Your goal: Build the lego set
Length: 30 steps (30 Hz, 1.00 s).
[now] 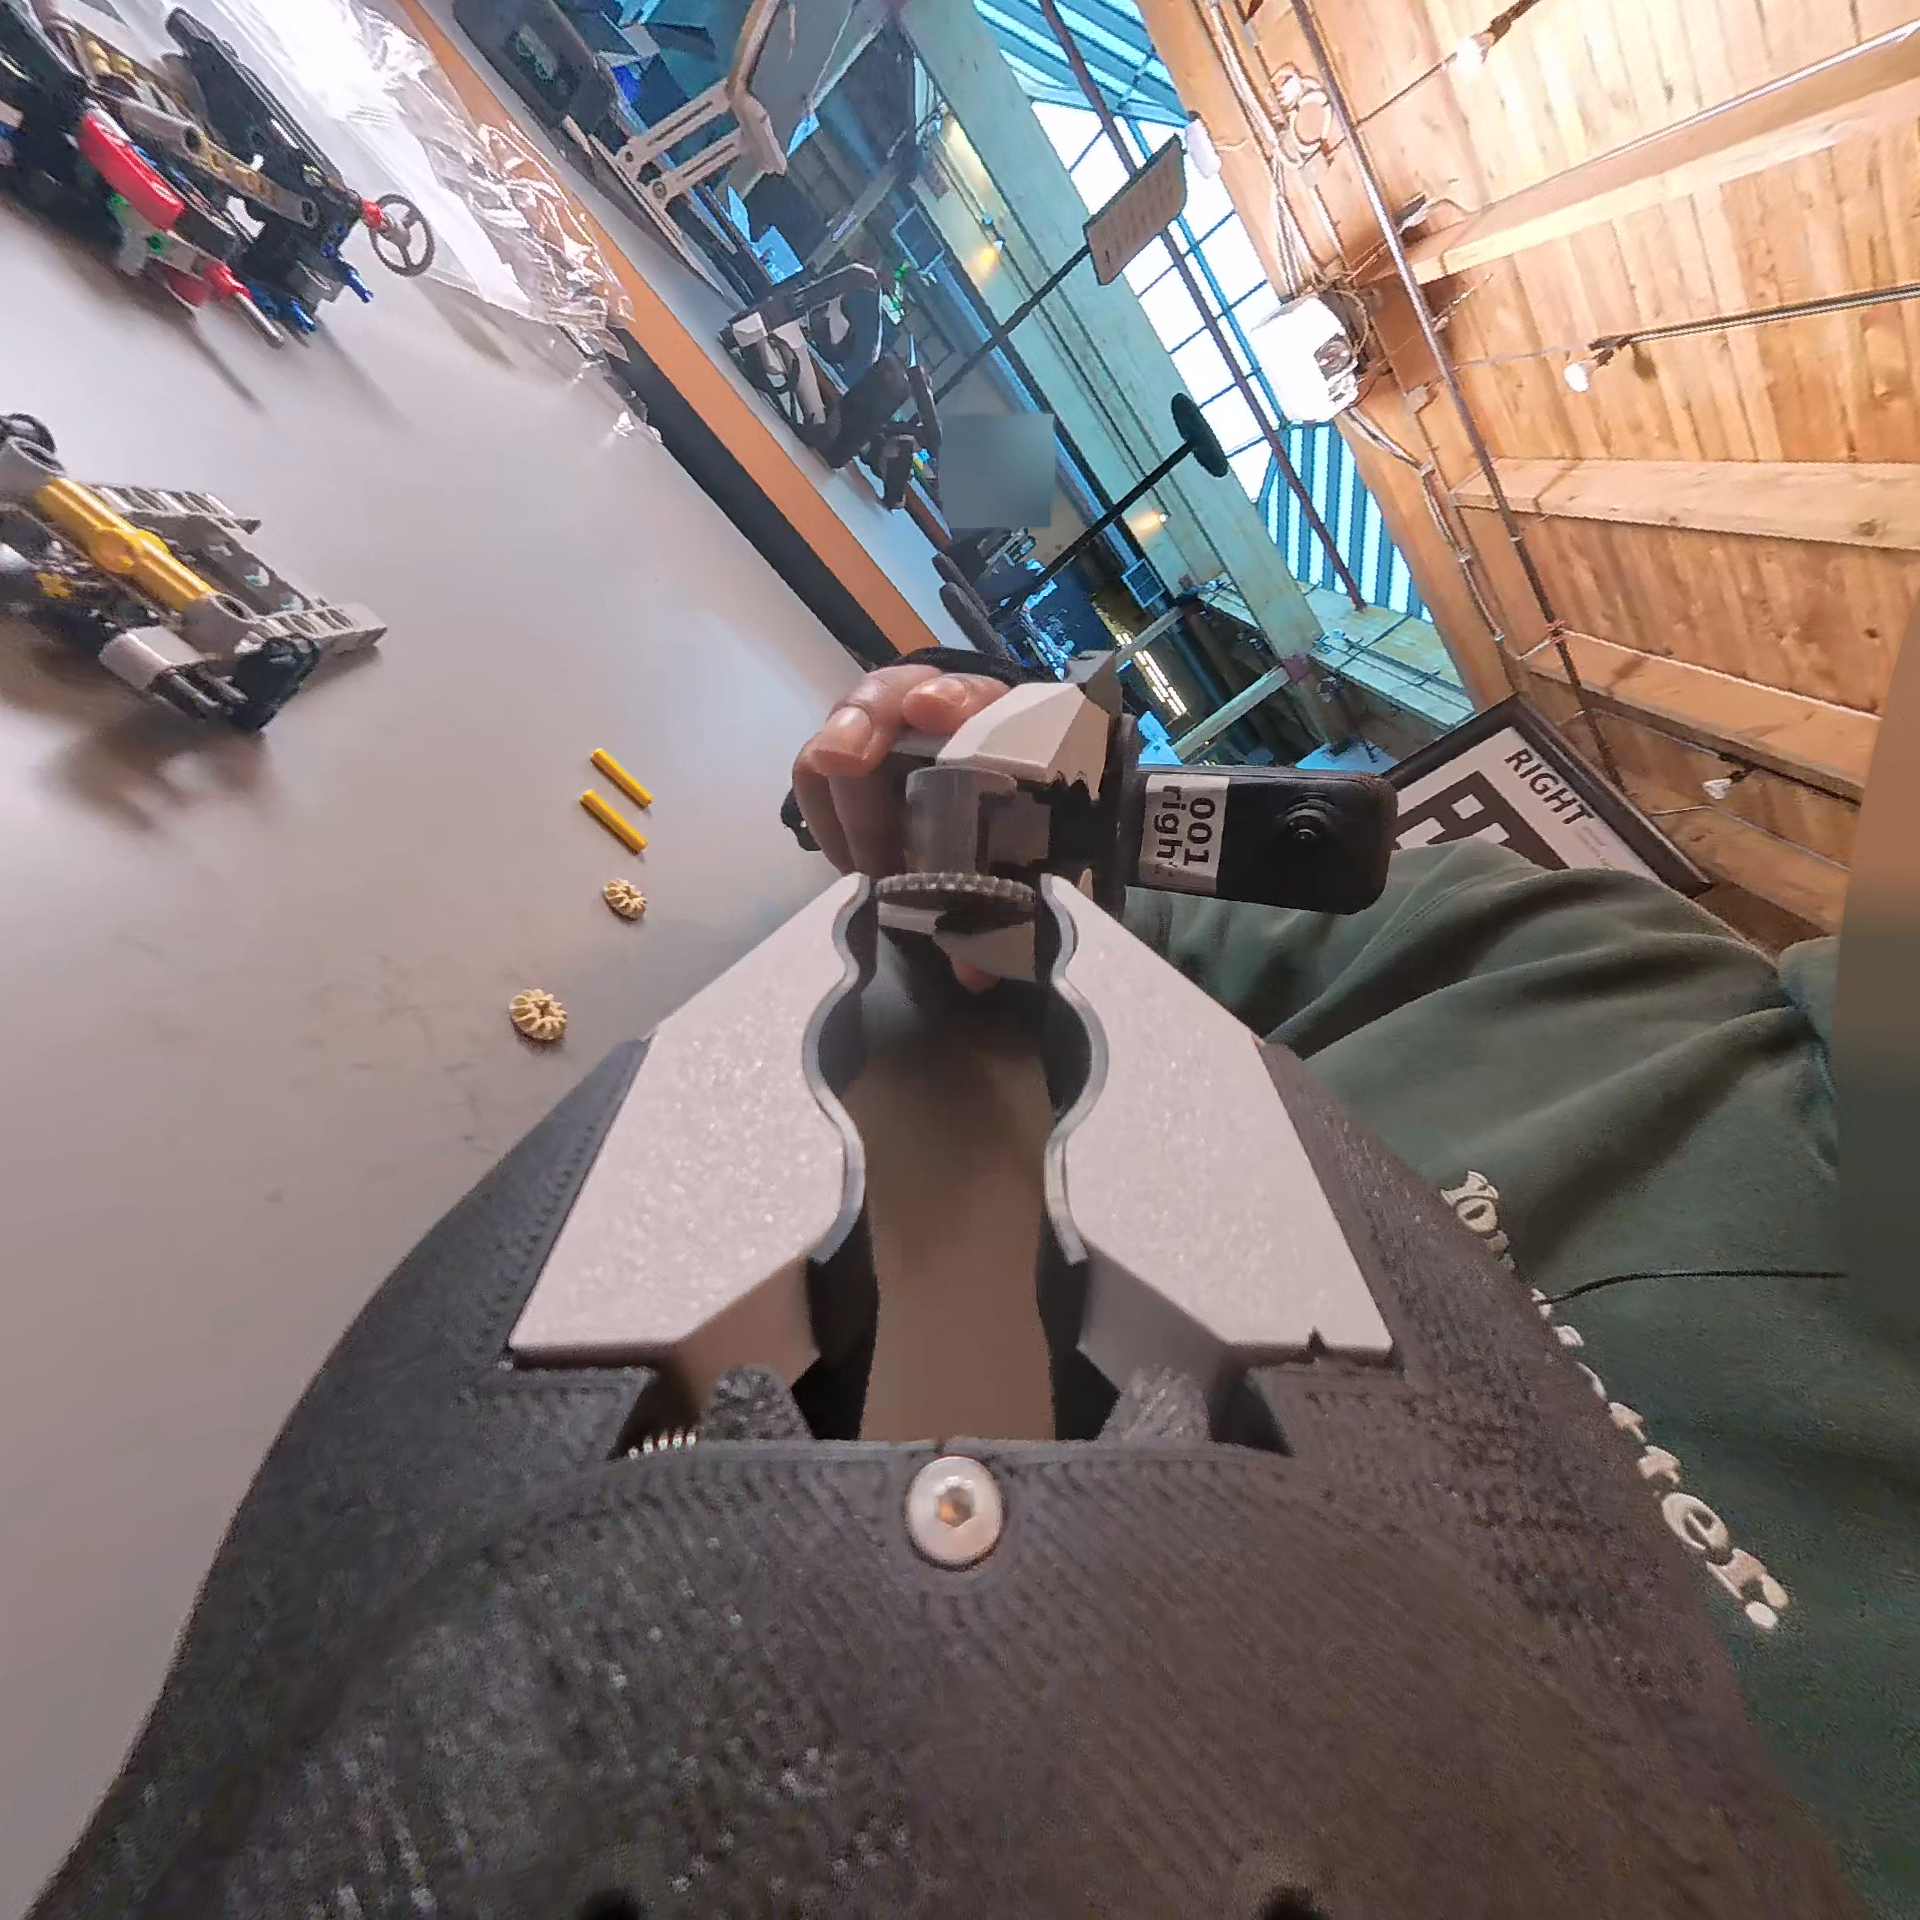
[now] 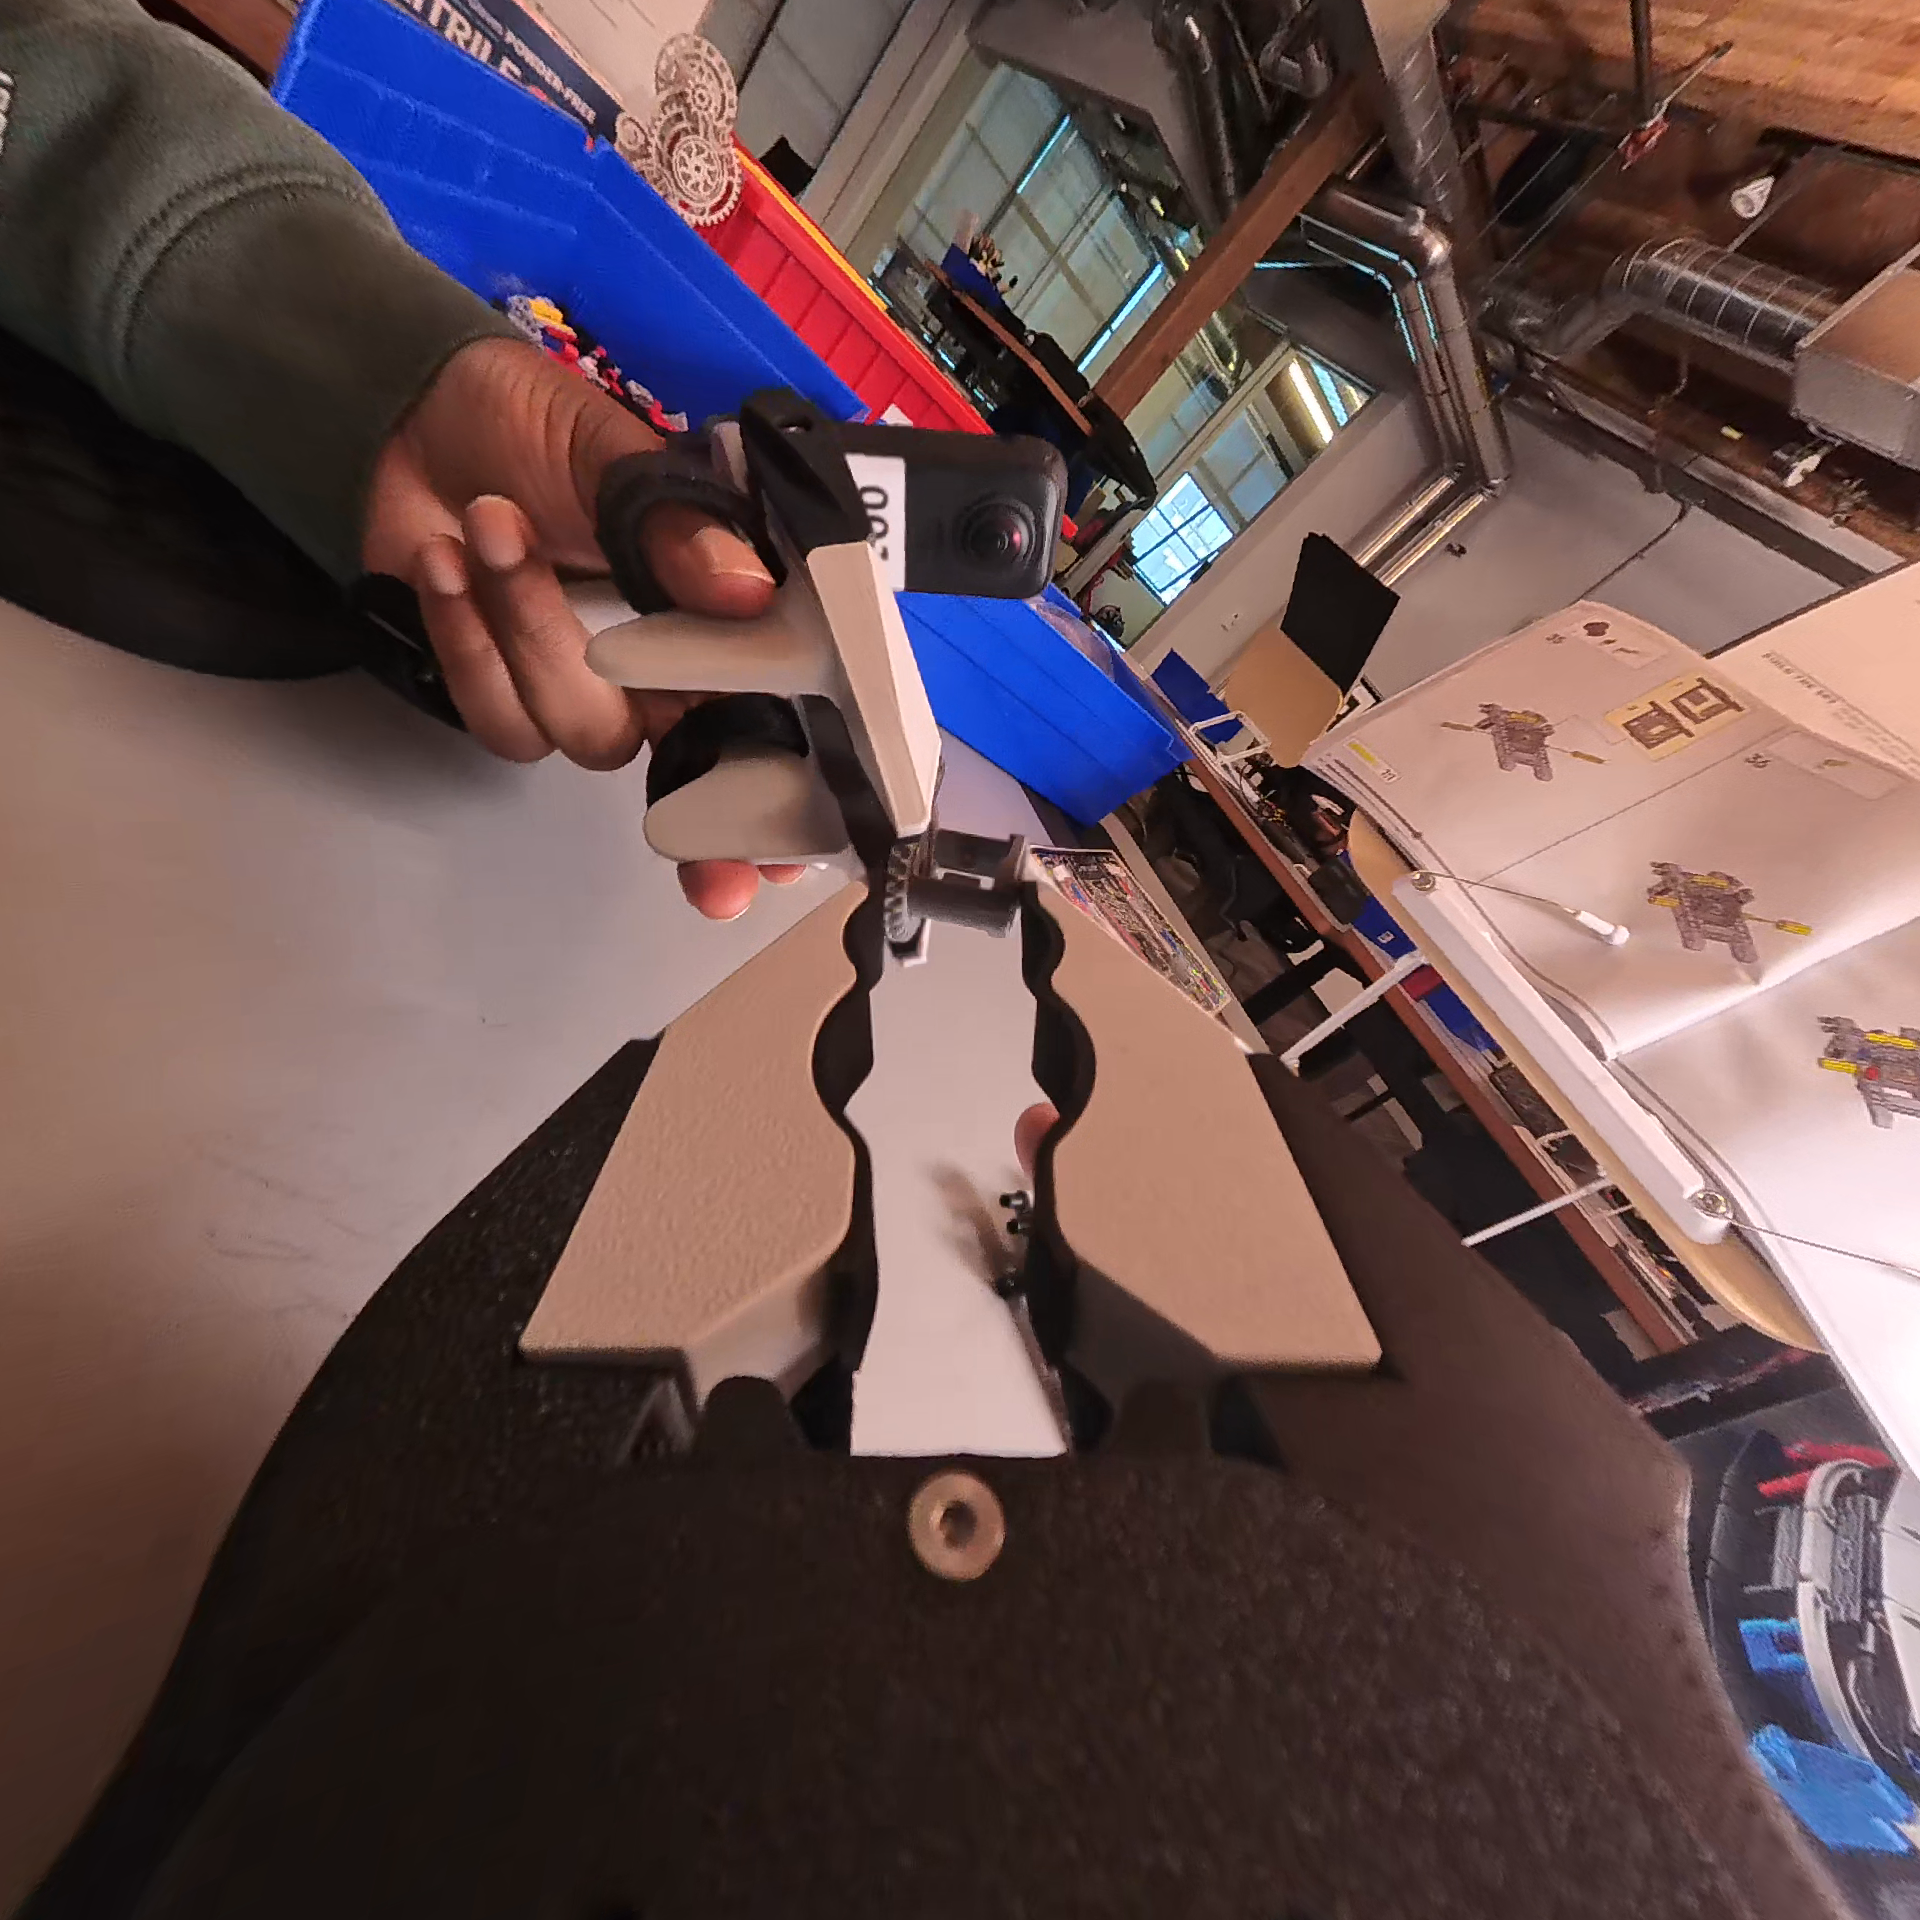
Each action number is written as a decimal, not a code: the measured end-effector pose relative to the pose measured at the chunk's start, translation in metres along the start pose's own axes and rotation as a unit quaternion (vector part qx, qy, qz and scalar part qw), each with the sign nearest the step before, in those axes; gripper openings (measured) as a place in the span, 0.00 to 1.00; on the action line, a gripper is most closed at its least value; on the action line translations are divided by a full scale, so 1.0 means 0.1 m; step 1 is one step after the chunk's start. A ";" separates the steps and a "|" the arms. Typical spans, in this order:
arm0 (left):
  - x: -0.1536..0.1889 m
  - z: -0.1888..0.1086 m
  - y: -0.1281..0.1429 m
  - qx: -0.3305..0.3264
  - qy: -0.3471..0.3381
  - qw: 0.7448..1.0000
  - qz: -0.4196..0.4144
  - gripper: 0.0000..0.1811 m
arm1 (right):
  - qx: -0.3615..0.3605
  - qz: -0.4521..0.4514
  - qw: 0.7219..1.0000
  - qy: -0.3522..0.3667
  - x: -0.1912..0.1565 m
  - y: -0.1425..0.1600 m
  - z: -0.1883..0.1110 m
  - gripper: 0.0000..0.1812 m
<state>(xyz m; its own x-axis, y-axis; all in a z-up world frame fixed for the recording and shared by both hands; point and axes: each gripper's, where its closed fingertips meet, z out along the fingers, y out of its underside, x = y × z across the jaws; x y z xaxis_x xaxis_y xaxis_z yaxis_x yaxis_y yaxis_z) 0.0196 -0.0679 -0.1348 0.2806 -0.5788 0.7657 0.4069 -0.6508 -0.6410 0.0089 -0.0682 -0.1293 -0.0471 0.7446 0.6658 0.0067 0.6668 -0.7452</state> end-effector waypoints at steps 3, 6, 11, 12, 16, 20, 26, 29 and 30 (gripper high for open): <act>-0.03 -0.03 -0.03 0.006 -0.012 1.000 0.008 0.15 | -0.005 -0.001 1.000 -0.005 -0.01 0.02 0.00 0.14; -0.05 -0.08 -0.08 0.015 -0.023 1.000 0.016 0.15 | -0.010 -0.002 1.000 -0.009 -0.02 0.04 -0.02 0.10; -0.12 -0.14 -0.09 0.004 -0.062 0.997 0.049 0.16 | -0.011 0.006 1.000 -0.023 -0.06 0.05 -0.02 0.09; -0.14 -0.15 -0.08 -0.003 -0.073 0.996 0.059 0.15 | -0.010 0.018 0.999 -0.028 -0.05 0.05 -0.02 0.09; -0.23 -0.18 0.02 -0.055 -0.123 0.984 0.114 0.16 | -0.010 0.098 0.992 -0.082 -0.09 0.08 -0.06 0.12; -0.26 -0.15 0.21 -0.127 -0.143 0.969 0.158 0.16 | -0.042 0.109 0.980 -0.158 -0.27 0.18 -0.09 0.15; -0.18 -0.05 0.41 -0.170 -0.103 0.970 0.140 0.16 | -0.058 0.065 0.976 -0.199 -0.45 0.21 -0.11 0.20; -0.17 -0.05 0.40 -0.162 -0.093 0.975 0.119 0.16 | -0.061 0.055 0.976 -0.199 -0.48 0.21 -0.10 0.16; -0.17 -0.05 0.39 -0.158 -0.090 0.977 0.110 0.16 | -0.058 0.058 0.978 -0.192 -0.46 0.21 -0.09 0.12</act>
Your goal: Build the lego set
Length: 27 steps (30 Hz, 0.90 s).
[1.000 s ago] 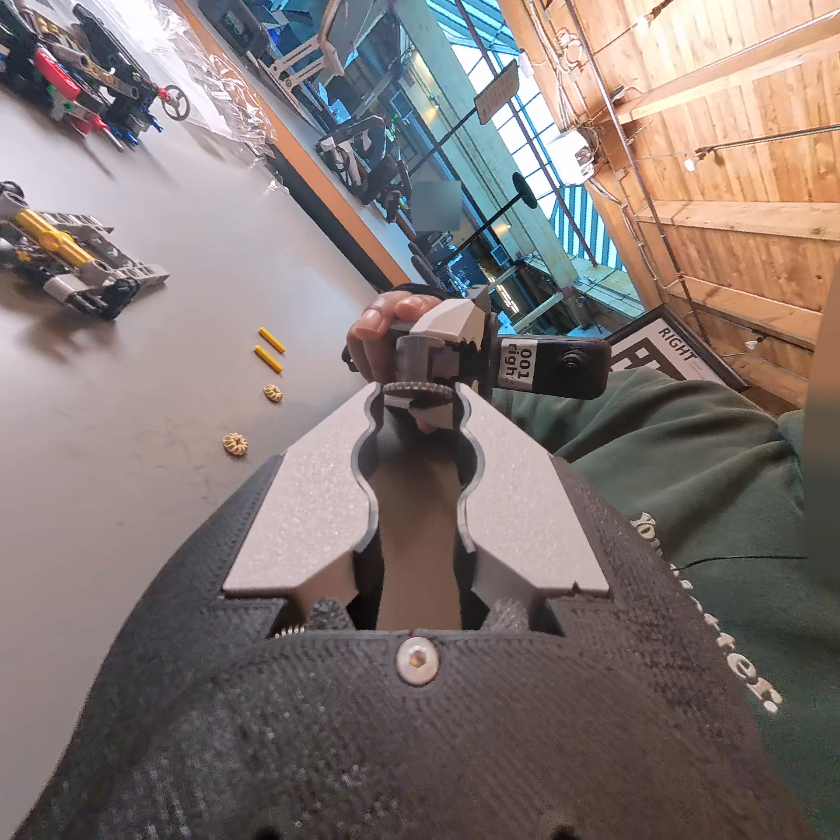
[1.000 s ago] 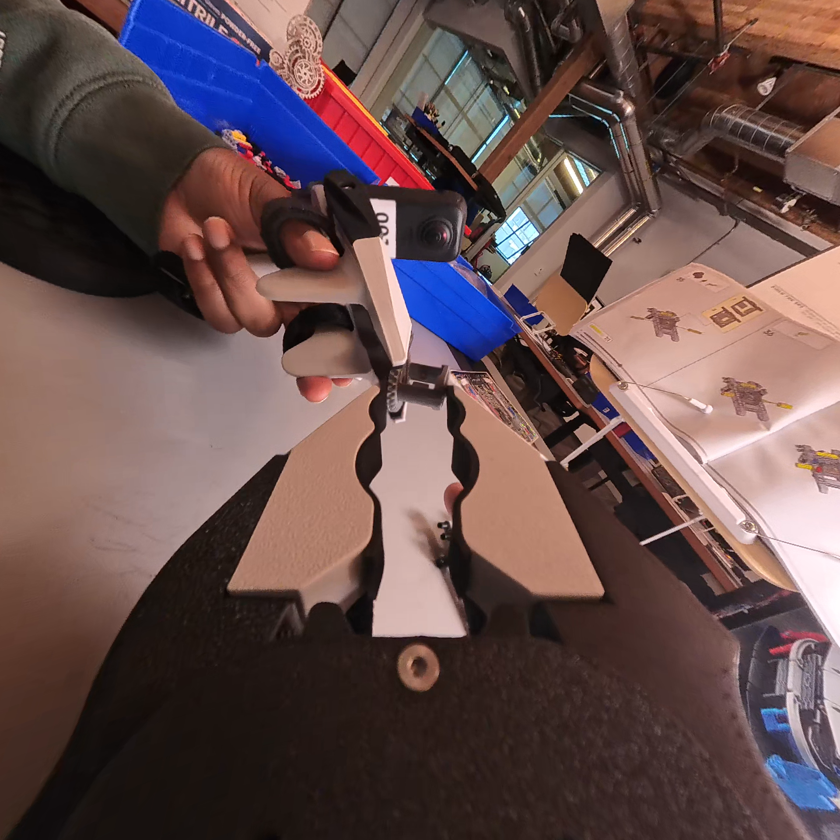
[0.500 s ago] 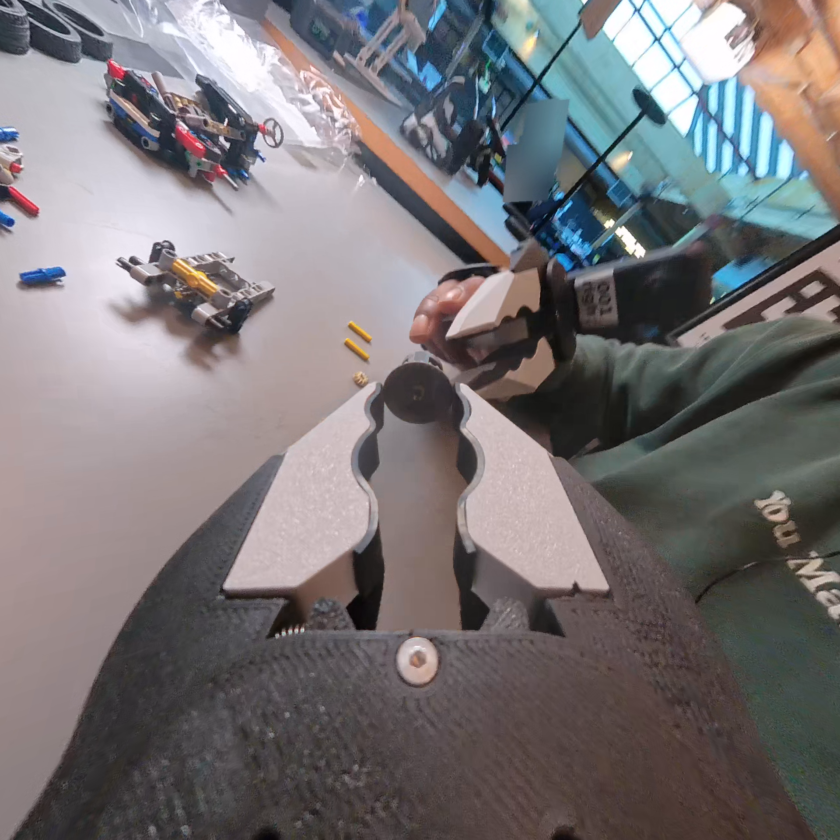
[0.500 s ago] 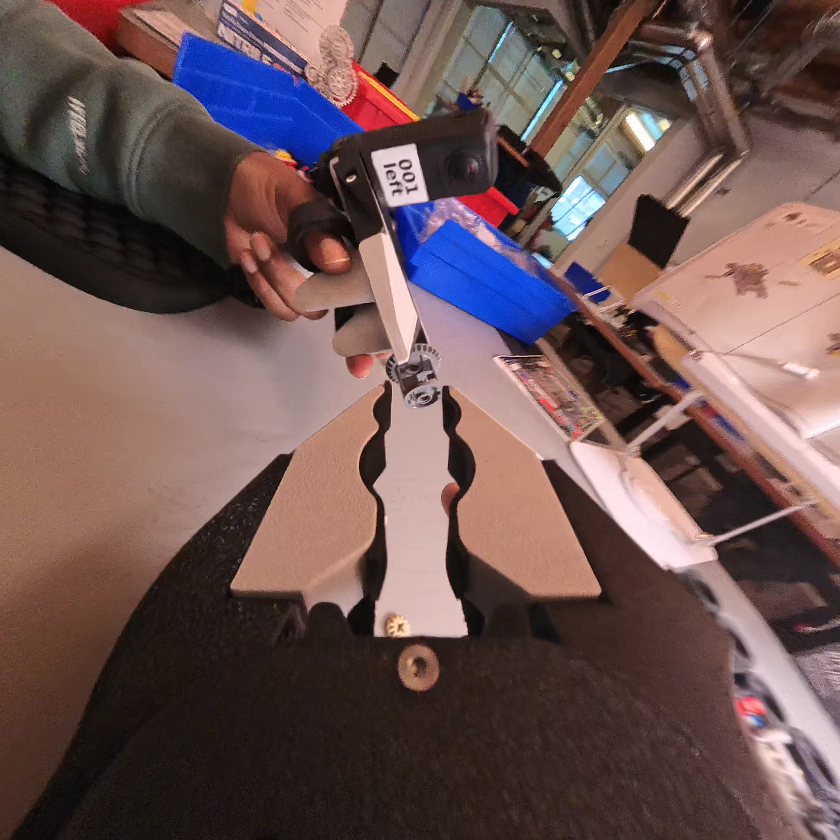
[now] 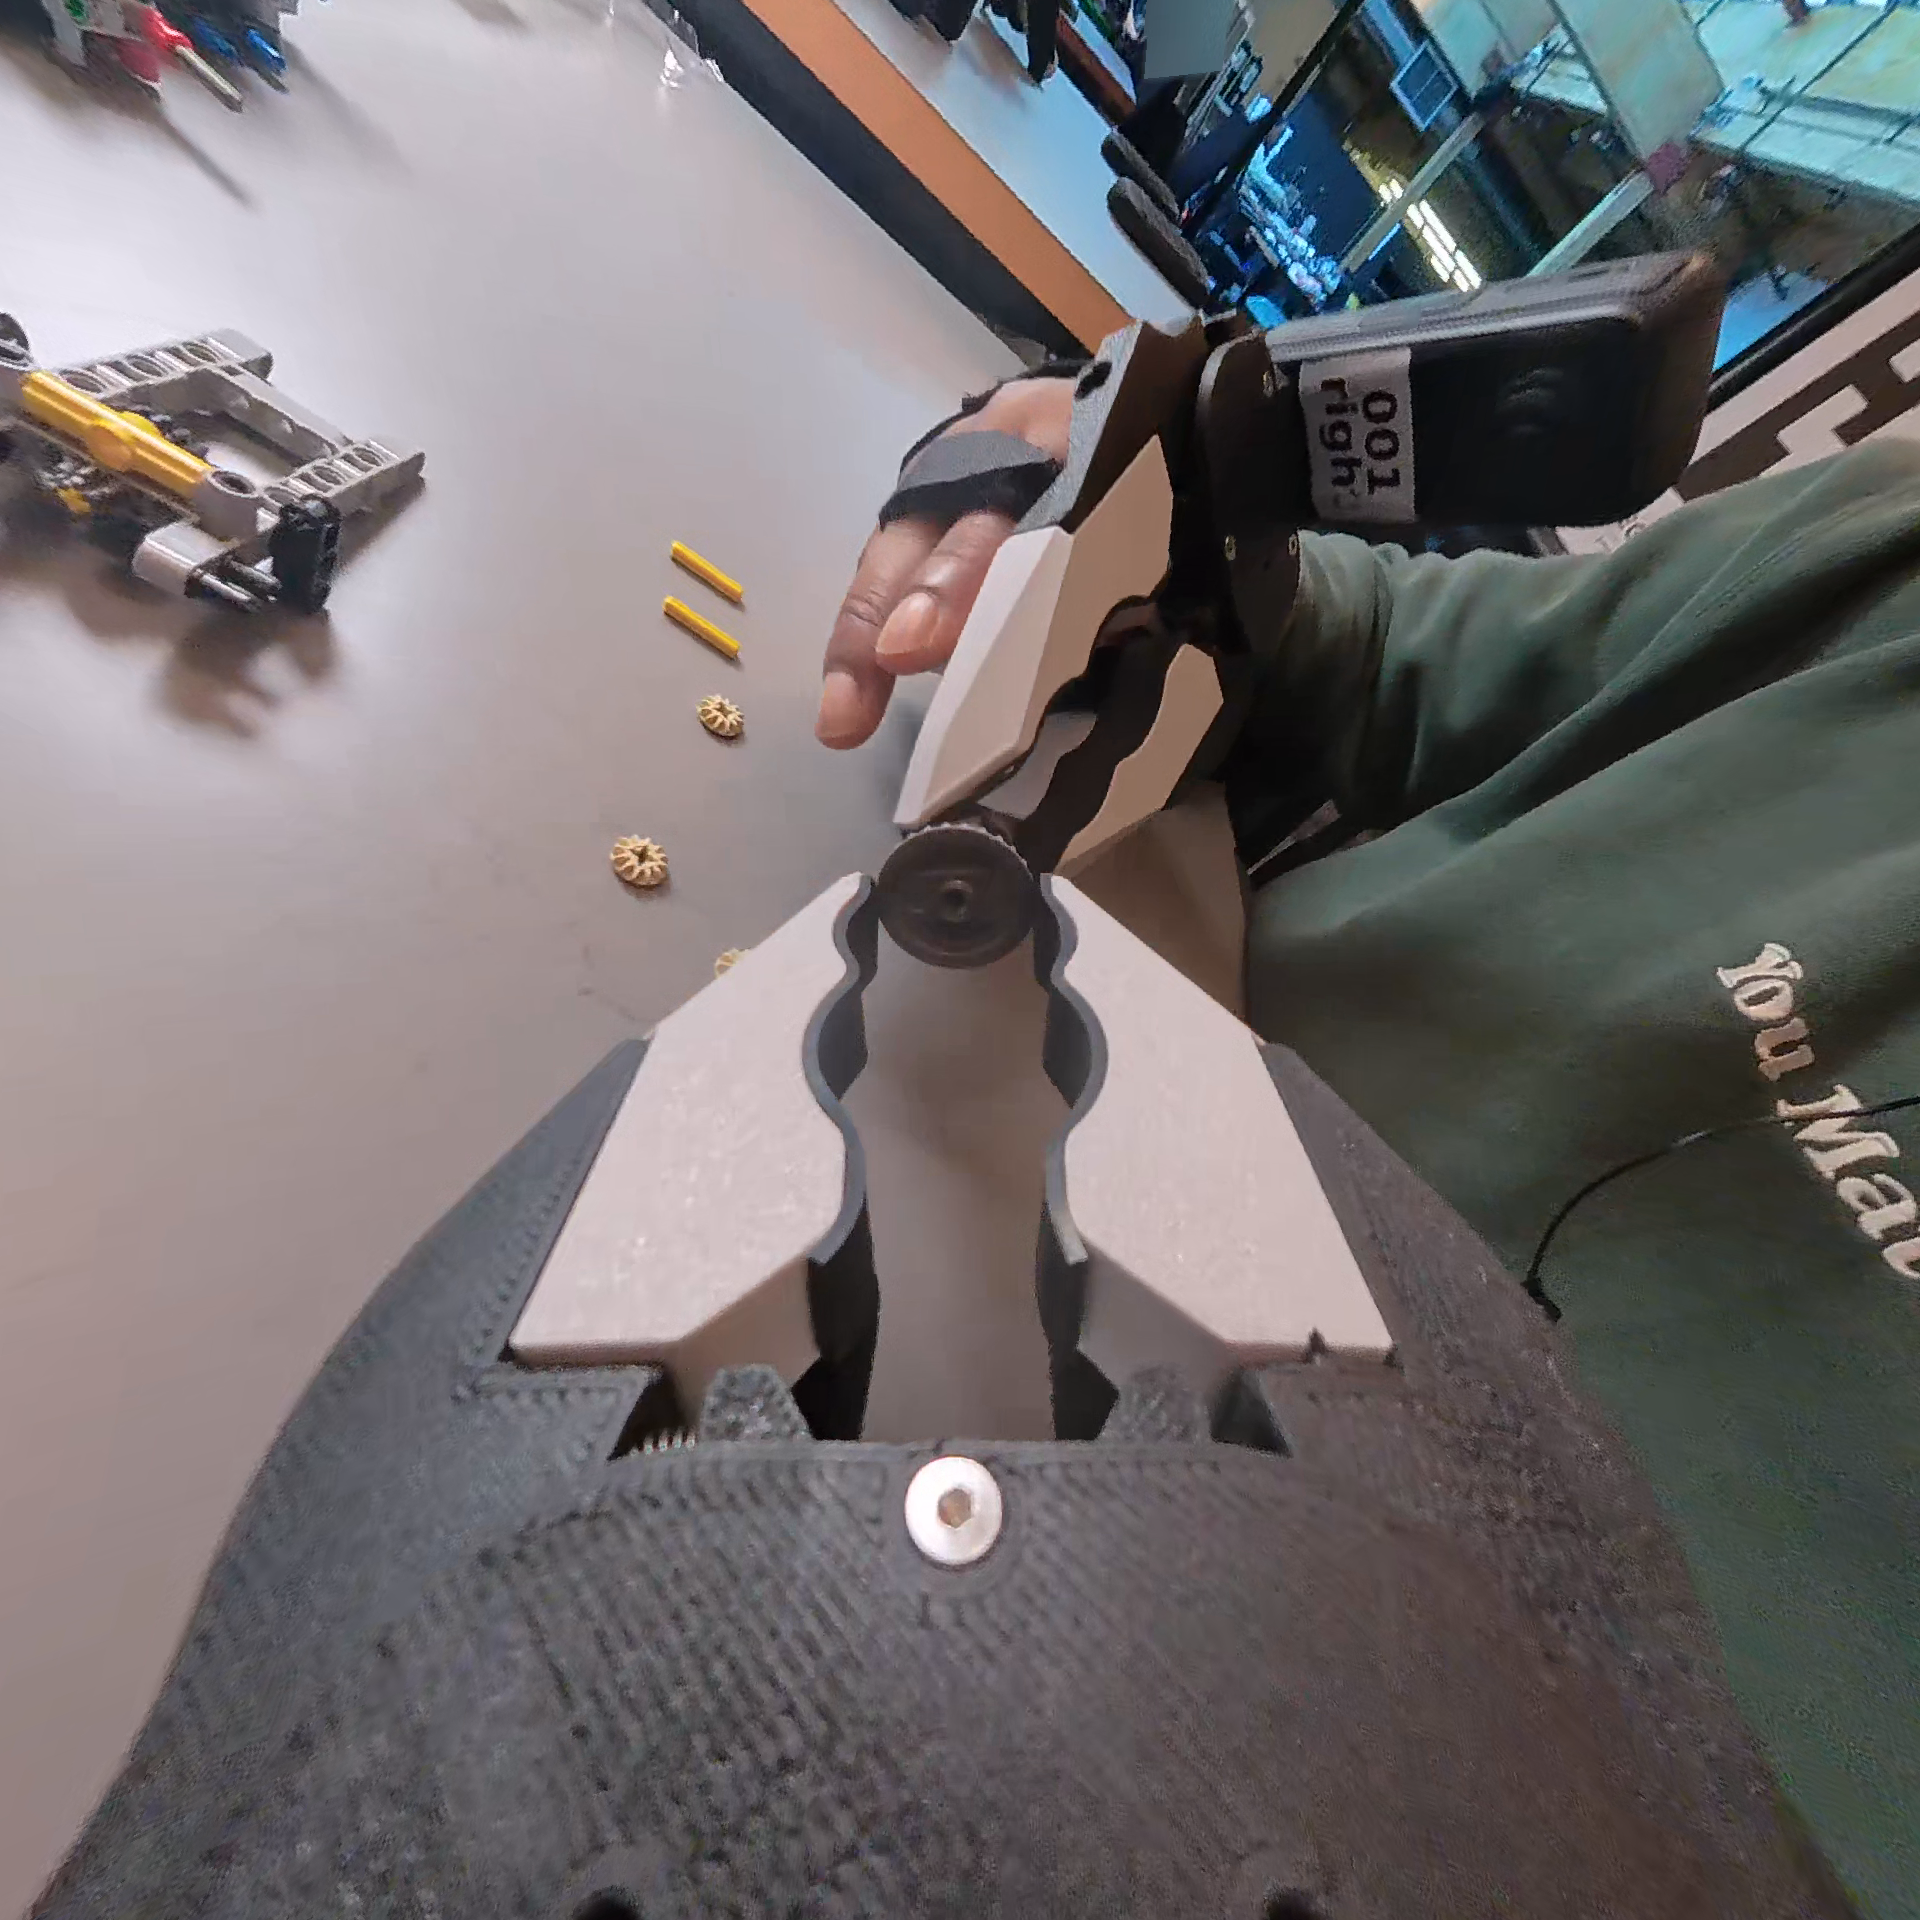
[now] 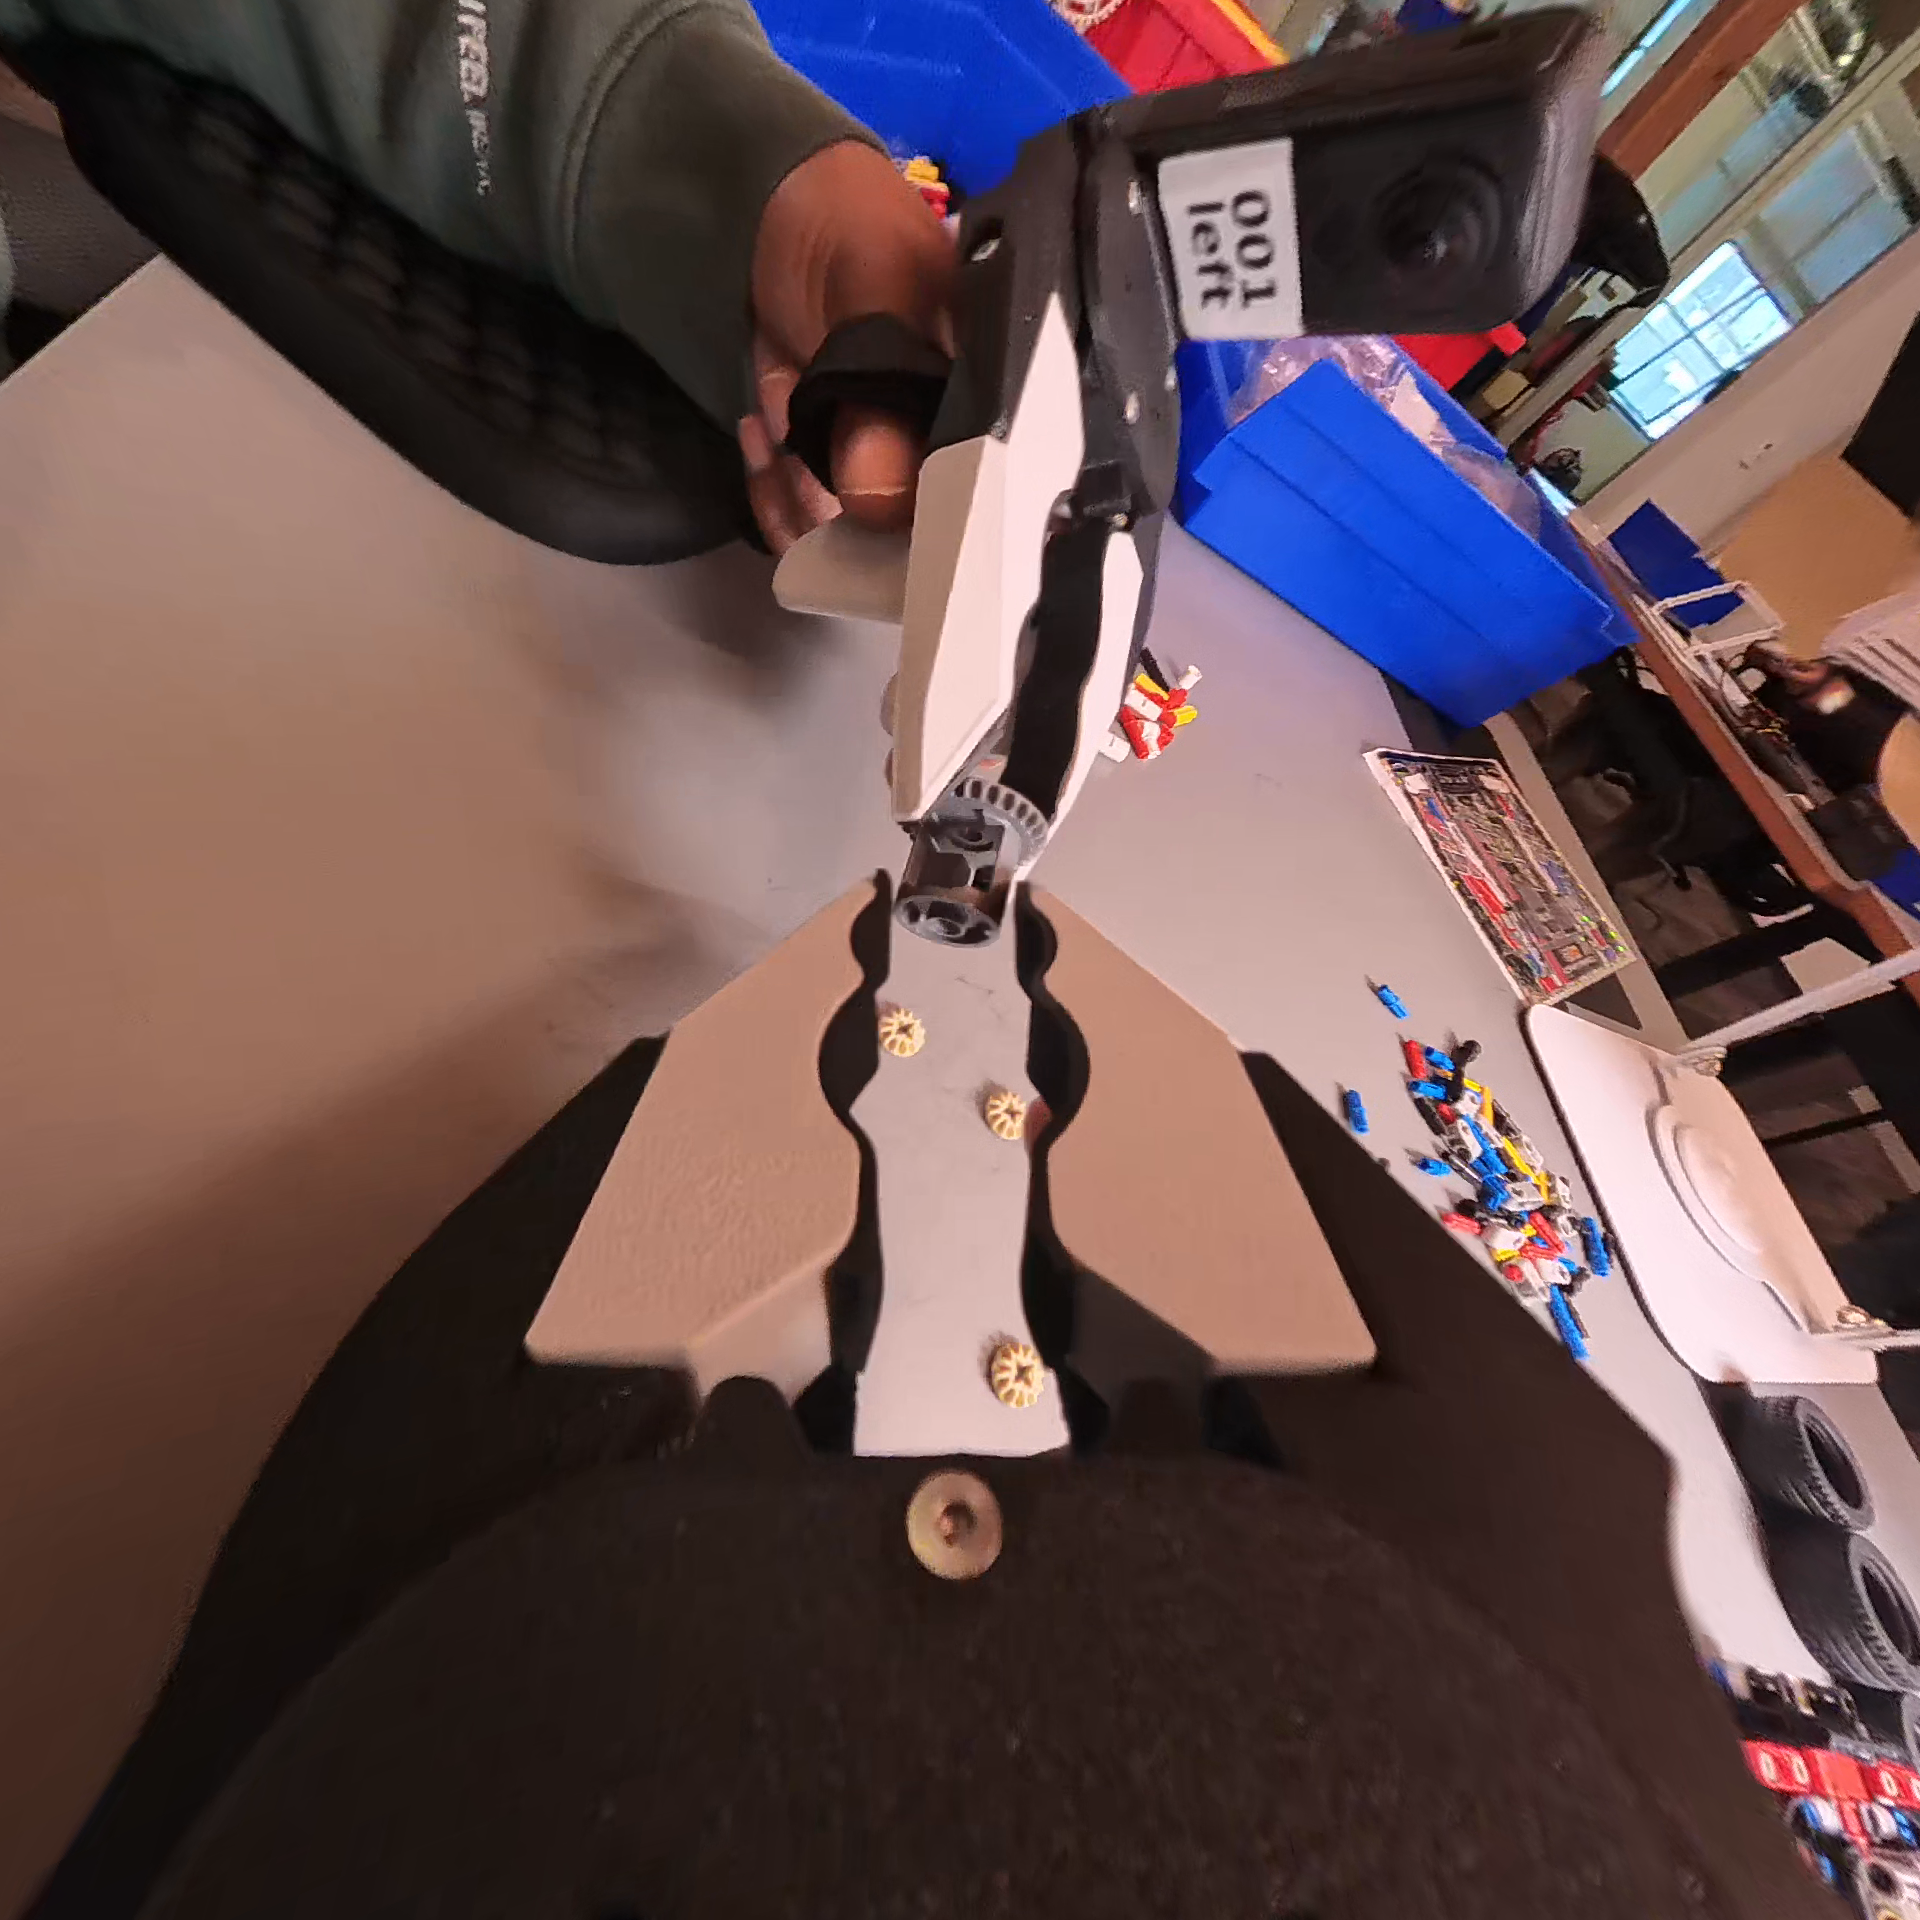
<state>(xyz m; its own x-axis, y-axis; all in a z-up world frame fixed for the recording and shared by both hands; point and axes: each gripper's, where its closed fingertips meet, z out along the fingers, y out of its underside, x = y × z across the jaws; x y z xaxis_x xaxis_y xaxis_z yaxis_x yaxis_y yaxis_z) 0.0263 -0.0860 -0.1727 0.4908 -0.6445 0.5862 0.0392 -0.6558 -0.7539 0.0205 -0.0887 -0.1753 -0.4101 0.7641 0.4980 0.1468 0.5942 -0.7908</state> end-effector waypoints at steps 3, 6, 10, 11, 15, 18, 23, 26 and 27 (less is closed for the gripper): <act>-0.01 -0.03 -0.05 0.019 0.013 0.999 -0.035 0.16 | 0.012 0.029 0.999 0.009 0.04 -0.02 0.01 0.11; -0.01 -0.06 -0.10 0.038 0.026 0.997 -0.059 0.16 | 0.029 0.081 0.996 0.009 0.08 -0.04 0.01 0.11; 0.02 -0.13 -0.18 0.063 0.029 0.997 -0.041 0.17 | 0.066 0.170 0.983 -0.005 0.15 -0.12 -0.02 0.11; 0.03 -0.15 -0.20 0.067 0.027 0.997 -0.032 0.17 | 0.076 0.182 0.980 -0.004 0.17 -0.14 -0.04 0.11; 0.04 -0.18 -0.23 0.077 0.026 0.996 -0.026 0.17 | 0.097 0.213 0.972 -0.005 0.22 -0.19 -0.06 0.11; 0.06 -0.18 -0.25 0.084 0.035 0.995 -0.031 0.16 | 0.098 0.214 0.972 -0.004 0.22 -0.19 -0.06 0.11; 0.00 -0.18 -0.27 0.087 -0.015 0.996 0.014 0.13 | 0.080 0.214 0.973 0.016 0.25 -0.13 -0.03 0.11; -0.07 -0.18 -0.26 0.078 -0.068 0.992 0.072 0.06 | 0.056 0.220 0.973 0.034 0.30 -0.04 0.00 0.11; -0.07 -0.17 -0.26 0.075 -0.078 0.990 0.086 0.04 | 0.051 0.224 0.973 0.035 0.30 -0.03 0.00 0.11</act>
